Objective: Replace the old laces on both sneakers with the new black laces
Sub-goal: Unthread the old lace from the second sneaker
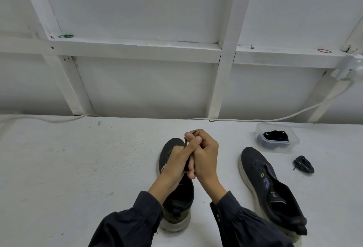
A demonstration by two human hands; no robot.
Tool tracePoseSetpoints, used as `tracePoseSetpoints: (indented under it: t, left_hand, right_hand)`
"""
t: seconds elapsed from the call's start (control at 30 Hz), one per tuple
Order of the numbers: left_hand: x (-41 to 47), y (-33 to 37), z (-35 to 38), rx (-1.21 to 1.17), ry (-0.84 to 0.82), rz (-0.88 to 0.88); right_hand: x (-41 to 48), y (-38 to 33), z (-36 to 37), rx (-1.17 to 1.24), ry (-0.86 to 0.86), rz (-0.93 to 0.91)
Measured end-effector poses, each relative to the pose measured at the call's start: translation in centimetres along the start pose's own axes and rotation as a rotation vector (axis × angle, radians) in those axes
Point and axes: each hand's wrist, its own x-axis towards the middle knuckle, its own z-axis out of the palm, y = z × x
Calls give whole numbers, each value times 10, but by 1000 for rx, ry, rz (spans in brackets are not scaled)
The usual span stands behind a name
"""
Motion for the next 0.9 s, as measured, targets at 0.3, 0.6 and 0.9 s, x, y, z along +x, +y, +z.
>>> tracePoseSetpoints:
  t: [0.3, 0.6, 0.9]
  left_hand:
    - [-4, -5, 6, -31, 77, 18]
    - [-4, -9, 14, -98, 158, 11]
    - [-15, -8, 23, -78, 260, 43]
  right_hand:
    - [0, 4, -3, -5, -42, -48]
    - [-2, 3, -4, 33, -50, -68]
    - [-5, 7, -6, 18, -52, -58]
